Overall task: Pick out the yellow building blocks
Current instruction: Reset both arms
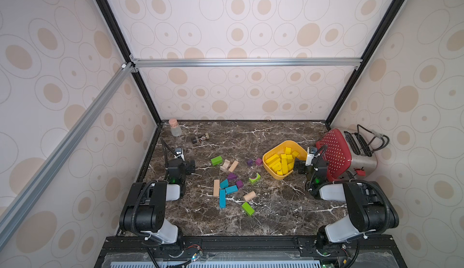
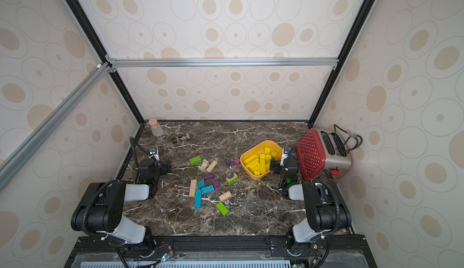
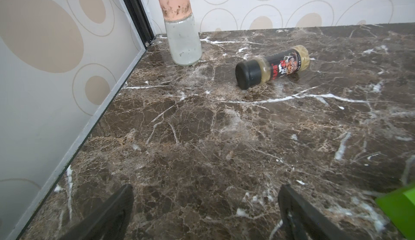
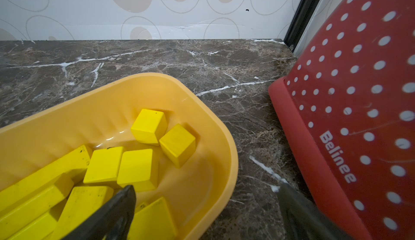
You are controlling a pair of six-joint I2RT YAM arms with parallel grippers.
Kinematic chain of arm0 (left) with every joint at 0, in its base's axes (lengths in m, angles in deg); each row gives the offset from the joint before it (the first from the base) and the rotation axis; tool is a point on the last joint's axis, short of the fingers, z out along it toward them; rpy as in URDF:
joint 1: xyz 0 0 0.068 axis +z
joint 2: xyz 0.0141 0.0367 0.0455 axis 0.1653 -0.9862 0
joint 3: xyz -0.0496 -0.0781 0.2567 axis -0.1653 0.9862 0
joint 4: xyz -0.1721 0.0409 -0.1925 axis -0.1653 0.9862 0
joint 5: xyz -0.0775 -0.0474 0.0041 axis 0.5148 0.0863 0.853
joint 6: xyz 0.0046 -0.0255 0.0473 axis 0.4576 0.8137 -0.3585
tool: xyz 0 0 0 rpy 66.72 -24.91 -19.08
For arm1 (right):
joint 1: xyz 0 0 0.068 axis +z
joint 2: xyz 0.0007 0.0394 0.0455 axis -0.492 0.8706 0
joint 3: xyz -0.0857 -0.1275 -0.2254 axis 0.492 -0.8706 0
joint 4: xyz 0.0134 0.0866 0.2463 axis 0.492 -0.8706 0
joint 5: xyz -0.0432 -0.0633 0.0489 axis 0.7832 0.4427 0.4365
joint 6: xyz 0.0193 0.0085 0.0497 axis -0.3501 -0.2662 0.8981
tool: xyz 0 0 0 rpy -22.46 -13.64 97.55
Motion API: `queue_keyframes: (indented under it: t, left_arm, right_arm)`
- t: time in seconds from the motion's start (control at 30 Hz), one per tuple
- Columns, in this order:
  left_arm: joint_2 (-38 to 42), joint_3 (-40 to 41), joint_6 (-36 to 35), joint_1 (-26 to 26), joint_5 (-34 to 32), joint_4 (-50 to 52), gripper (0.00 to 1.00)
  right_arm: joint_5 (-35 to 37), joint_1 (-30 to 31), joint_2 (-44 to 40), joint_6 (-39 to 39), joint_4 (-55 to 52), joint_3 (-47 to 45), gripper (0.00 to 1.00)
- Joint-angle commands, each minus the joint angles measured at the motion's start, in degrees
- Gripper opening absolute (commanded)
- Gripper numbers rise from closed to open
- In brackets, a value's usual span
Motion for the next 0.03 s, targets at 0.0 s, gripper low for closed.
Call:
queue_keyframes:
  t: [0.0]
  left_arm:
    - [0.41,-1.25,0.25,0.24,-0.46,-1.28,1.0]
  right_arm:
    - [0.51,-0.07,0.05,-0.29,-1.36,0.59,1.0]
